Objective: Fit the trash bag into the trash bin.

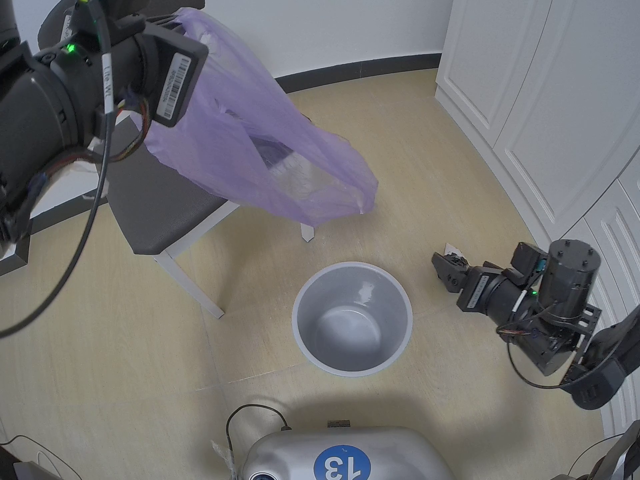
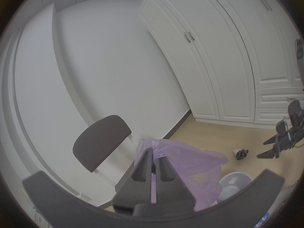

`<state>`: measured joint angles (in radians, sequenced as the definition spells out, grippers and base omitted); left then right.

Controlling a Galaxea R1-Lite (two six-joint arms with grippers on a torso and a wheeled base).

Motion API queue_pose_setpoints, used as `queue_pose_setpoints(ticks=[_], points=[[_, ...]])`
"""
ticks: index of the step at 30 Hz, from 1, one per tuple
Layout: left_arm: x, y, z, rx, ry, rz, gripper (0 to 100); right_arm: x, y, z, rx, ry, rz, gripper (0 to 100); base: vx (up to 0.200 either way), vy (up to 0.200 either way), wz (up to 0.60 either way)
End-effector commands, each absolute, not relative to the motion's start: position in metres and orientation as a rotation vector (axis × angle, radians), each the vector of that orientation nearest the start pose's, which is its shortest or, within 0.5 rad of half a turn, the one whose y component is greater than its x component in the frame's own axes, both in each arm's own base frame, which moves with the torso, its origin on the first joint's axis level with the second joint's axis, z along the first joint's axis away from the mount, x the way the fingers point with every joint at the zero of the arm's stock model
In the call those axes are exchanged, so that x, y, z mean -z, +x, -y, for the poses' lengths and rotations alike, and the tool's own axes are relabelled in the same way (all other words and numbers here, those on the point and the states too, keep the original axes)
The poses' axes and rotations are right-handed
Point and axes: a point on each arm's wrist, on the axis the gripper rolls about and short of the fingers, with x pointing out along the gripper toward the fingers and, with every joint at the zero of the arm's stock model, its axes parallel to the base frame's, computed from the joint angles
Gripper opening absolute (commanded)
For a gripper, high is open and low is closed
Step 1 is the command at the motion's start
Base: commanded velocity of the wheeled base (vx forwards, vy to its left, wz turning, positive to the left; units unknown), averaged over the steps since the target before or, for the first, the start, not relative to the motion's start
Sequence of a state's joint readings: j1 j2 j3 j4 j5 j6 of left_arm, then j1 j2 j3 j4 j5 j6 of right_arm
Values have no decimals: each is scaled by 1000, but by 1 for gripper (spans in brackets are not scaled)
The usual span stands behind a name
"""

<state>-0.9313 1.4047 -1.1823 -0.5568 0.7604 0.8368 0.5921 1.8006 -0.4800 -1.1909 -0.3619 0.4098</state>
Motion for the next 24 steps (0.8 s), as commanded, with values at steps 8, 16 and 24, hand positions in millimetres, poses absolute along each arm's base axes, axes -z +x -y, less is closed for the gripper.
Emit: queue_pose_setpoints(ticks=[8, 16, 24], points=[[-357, 152, 182, 85, 618, 249, 0, -76, 283, -205, -275, 362, -203, 100, 0, 0, 0], [-356, 145, 187, 119, 615, 258, 0, -70, 304, -232, -301, 418, -166, 100, 0, 0, 0], [-346, 143, 186, 134, 636, 243, 0, -67, 321, -239, -290, 478, -140, 100, 0, 0, 0]])
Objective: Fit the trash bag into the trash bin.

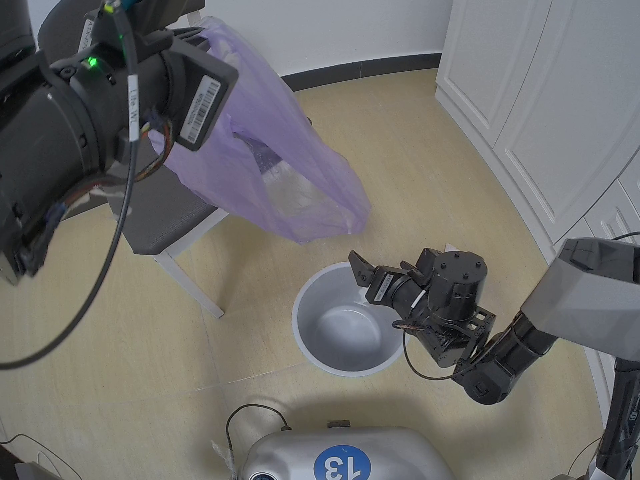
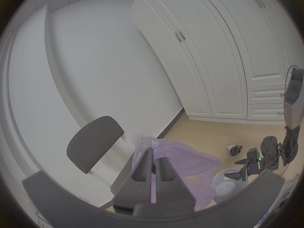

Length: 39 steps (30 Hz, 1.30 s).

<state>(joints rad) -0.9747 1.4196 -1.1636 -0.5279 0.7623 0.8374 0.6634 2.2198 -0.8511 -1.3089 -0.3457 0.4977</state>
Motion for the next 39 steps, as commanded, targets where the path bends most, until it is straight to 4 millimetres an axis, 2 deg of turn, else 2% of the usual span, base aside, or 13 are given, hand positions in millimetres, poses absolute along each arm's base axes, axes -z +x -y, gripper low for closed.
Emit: queue_pose_setpoints(ticks=[1, 12, 18, 29, 33, 36, 39], points=[[-346, 143, 186, 134, 636, 243, 0, -67, 321, -239, -290, 478, -140, 100, 0, 0, 0], [-345, 132, 192, 182, 612, 266, 0, -74, 339, -236, -269, 519, -86, 100, 0, 0, 0], [-351, 125, 204, 226, 593, 291, 0, -68, 337, -243, -280, 536, -104, 100, 0, 0, 0], [-352, 120, 204, 240, 584, 299, 0, -69, 336, -244, -284, 540, -102, 100, 0, 0, 0], [-351, 121, 201, 230, 589, 292, 0, -76, 335, -238, -274, 532, -94, 100, 0, 0, 0], [-351, 123, 197, 211, 590, 286, 0, -93, 330, -224, -265, 508, -94, 100, 0, 0, 0], [-353, 123, 197, 208, 582, 291, 0, -99, 328, -217, -256, 495, -117, 100, 0, 0, 0]])
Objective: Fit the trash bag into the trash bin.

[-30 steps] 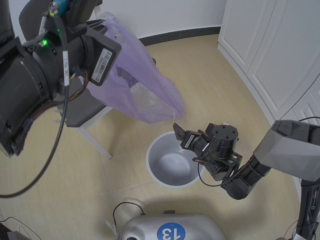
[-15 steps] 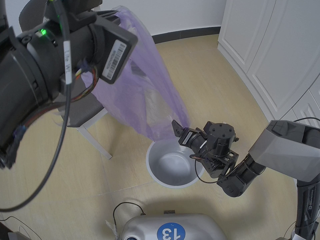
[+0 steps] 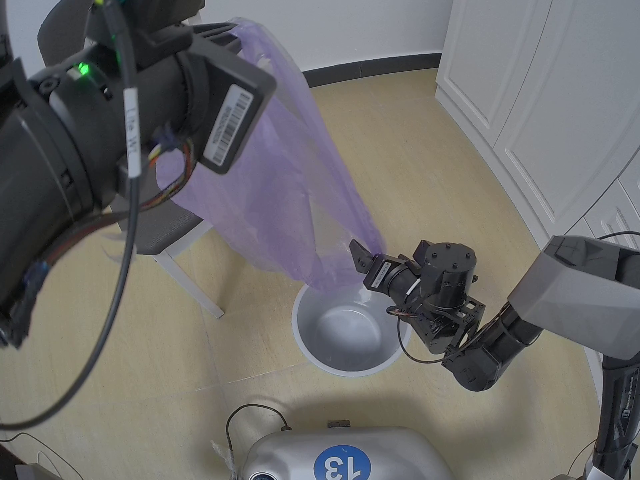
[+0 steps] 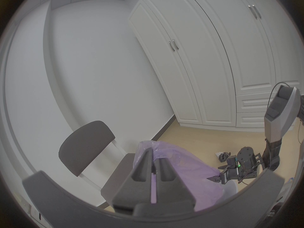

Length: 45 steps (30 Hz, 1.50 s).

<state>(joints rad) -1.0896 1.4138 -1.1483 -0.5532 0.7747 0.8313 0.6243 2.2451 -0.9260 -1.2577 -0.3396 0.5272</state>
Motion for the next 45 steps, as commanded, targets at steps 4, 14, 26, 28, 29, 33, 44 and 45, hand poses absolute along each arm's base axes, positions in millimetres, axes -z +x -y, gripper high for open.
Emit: queue_pose_setpoints(ticks=[4, 14, 26, 28, 29, 33, 44, 45], points=[[-354, 122, 197, 208, 580, 292, 0, -94, 328, -204, -267, 457, -178, 100, 0, 0, 0], [-356, 121, 200, 213, 567, 304, 0, -109, 319, -172, -412, 497, -226, 100, 0, 0, 0], [-356, 122, 200, 214, 570, 303, 0, -115, 322, -144, -508, 659, -298, 100, 0, 0, 0], [-355, 122, 201, 215, 571, 302, 0, -115, 322, -139, -502, 652, -299, 100, 0, 0, 0], [-355, 122, 201, 213, 570, 301, 0, -117, 321, -137, -503, 652, -296, 100, 0, 0, 0], [-355, 123, 201, 213, 570, 301, 0, -122, 317, -130, -532, 654, -298, 100, 0, 0, 0], [-360, 123, 203, 211, 561, 306, 0, -122, 315, -128, -534, 640, -299, 100, 0, 0, 0], [-360, 123, 203, 210, 562, 307, 0, -121, 315, -126, -530, 628, -301, 100, 0, 0, 0]])
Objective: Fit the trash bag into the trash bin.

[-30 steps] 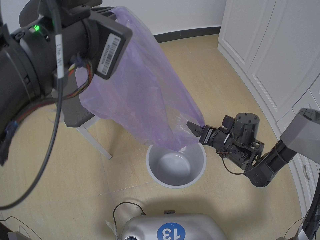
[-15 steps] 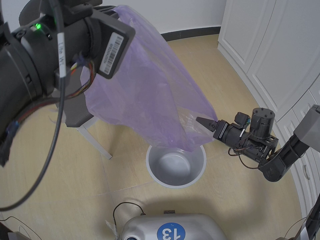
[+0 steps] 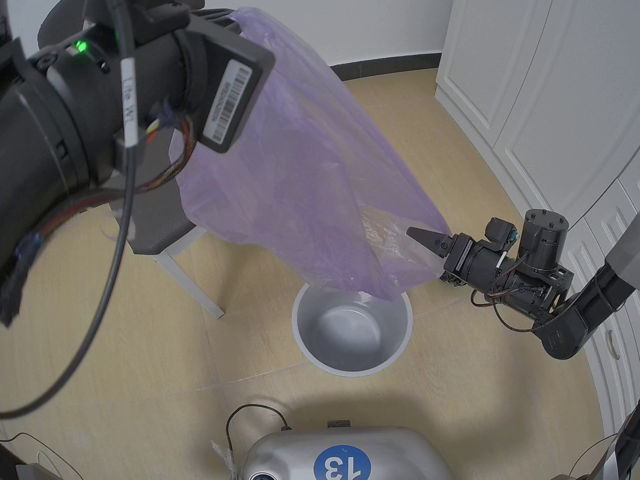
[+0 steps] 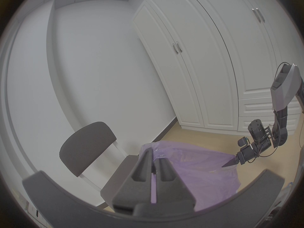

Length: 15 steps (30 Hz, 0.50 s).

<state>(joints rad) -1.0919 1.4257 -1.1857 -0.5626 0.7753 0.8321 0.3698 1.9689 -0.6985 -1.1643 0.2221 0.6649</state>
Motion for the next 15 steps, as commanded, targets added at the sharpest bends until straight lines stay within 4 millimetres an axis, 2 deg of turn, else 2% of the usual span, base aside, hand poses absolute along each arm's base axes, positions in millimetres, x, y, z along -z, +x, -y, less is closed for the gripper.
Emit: queue_pose_setpoints(ticks=[1, 15], points=[[-360, 123, 203, 210, 562, 307, 0, -119, 315, -125, -527, 612, -302, 100, 0, 0, 0], [-358, 125, 206, 213, 564, 305, 0, -115, 315, -126, -530, 585, -305, 100, 0, 0, 0]])
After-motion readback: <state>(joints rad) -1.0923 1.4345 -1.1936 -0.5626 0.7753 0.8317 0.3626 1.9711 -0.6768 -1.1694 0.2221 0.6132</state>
